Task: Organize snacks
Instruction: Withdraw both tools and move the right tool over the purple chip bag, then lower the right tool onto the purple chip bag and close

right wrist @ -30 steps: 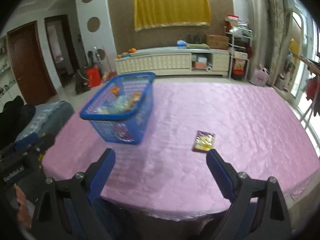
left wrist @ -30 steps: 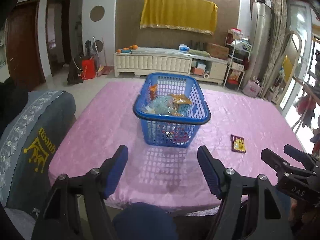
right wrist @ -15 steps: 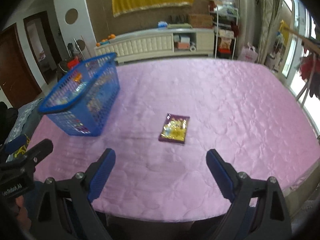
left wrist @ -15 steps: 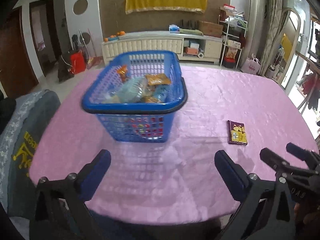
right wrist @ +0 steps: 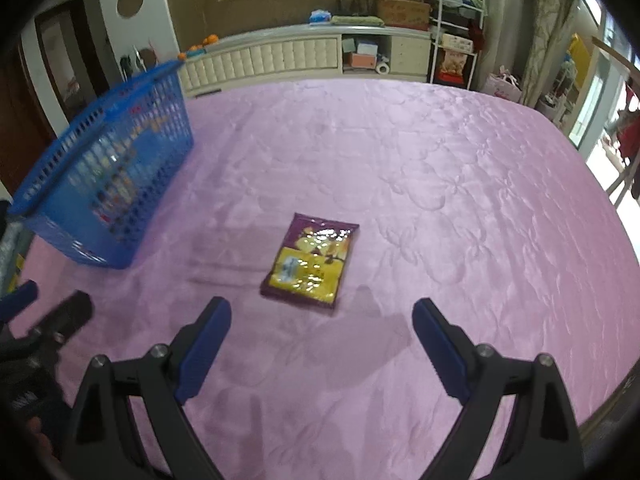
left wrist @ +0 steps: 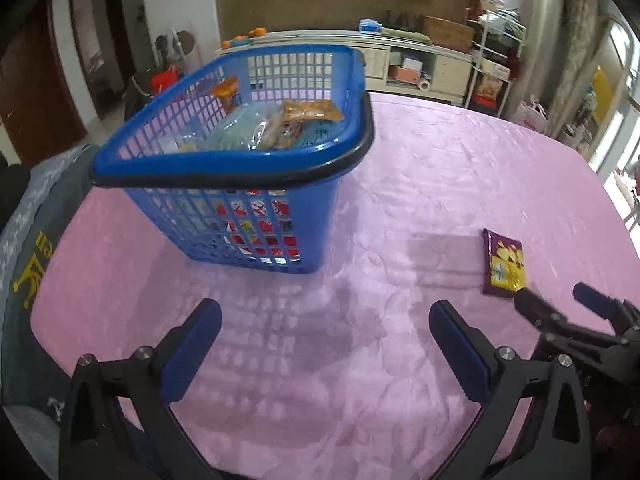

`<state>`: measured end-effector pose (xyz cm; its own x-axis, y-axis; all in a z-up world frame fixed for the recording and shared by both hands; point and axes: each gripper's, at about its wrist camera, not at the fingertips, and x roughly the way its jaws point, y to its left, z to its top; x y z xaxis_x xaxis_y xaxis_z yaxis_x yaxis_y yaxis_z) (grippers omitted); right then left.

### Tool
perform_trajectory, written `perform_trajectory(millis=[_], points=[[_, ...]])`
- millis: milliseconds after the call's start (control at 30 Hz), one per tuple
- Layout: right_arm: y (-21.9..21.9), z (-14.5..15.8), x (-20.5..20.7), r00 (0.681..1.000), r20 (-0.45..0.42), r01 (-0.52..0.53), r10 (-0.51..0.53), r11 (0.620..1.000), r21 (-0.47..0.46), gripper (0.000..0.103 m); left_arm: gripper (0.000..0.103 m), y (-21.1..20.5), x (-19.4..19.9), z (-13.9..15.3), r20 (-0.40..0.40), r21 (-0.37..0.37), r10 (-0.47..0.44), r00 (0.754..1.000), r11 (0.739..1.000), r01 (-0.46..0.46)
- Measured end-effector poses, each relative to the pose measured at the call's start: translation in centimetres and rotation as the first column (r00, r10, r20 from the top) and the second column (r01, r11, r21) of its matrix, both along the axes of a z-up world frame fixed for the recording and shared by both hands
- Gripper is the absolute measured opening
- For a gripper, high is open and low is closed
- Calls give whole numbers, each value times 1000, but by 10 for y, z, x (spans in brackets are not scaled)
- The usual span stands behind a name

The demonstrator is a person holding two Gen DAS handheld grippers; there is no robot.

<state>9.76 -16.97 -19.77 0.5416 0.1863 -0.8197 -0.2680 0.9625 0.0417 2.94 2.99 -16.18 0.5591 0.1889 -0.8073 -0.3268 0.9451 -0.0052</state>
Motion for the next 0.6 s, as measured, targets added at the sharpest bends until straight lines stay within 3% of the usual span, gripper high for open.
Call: perform_trajectory(millis=[500, 600], points=[[26, -29, 27, 999, -33, -39, 37, 997, -66, 94, 103, 5, 17, -30, -22, 23, 50, 998, 999, -50], [26, -33, 27, 998, -44, -49, 46, 996, -69, 87, 103, 9, 18, -32, -25, 21, 56, 998, 998, -55]])
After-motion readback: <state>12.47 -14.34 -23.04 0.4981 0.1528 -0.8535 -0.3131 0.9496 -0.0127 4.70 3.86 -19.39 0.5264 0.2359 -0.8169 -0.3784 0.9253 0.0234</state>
